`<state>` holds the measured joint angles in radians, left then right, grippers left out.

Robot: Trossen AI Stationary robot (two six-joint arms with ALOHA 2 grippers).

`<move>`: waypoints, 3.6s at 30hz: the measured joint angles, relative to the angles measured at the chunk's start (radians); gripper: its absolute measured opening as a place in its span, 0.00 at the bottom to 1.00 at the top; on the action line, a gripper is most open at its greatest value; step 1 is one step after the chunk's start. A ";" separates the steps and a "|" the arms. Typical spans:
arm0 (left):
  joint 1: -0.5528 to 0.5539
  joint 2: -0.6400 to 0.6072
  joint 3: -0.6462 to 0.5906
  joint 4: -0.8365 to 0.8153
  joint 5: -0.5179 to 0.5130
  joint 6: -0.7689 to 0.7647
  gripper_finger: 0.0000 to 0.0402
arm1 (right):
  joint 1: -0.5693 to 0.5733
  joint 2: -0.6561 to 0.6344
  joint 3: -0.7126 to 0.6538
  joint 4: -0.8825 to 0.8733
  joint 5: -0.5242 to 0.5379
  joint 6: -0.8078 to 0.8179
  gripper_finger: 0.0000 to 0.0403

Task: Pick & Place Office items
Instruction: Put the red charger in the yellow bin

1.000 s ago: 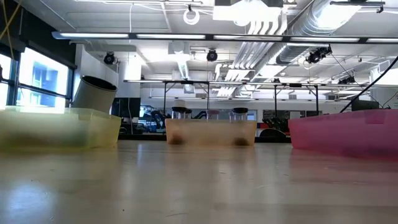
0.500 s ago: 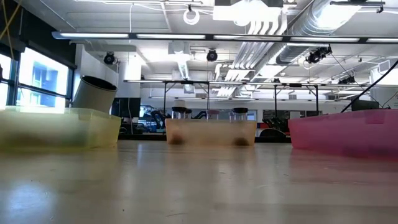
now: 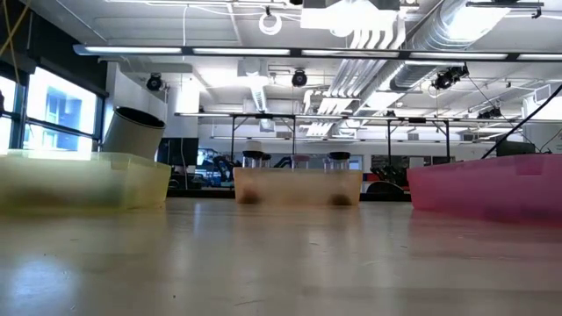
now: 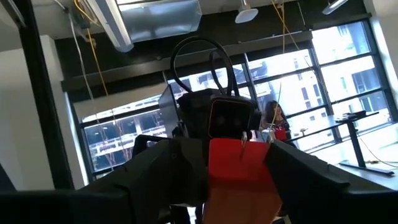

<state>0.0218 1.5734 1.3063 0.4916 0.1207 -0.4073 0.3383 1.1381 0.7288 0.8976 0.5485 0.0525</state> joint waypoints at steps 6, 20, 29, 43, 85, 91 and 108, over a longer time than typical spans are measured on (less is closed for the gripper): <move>0.010 0.014 -0.002 -0.006 0.007 -0.002 0.50 | -0.041 0.020 0.001 0.000 -0.023 0.036 0.63; 0.031 0.022 -0.003 -0.017 0.038 -0.020 0.50 | -0.106 0.029 0.002 -0.069 -0.057 0.076 0.63; 0.032 0.024 -0.003 -0.025 0.062 -0.020 0.50 | -0.103 0.031 0.002 -0.112 0.011 -0.016 0.63; 0.031 0.025 -0.002 -0.020 0.137 -0.009 0.50 | -0.084 0.032 0.002 -0.134 0.055 -0.027 0.63; 0.027 0.023 -0.001 -0.026 0.113 0.000 0.85 | -0.092 0.031 0.000 -0.160 -0.065 0.023 0.50; -0.005 0.021 -0.001 -0.026 0.060 0.047 0.85 | -0.091 0.031 0.000 -0.162 -0.088 0.022 0.50; 0.026 0.000 0.004 -0.028 0.292 -0.049 0.86 | -0.016 0.000 -0.001 -0.170 -0.051 -0.034 0.50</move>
<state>0.0479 1.5734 1.3098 0.4635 0.4127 -0.4561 0.3221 1.1385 0.7277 0.7277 0.4980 0.0189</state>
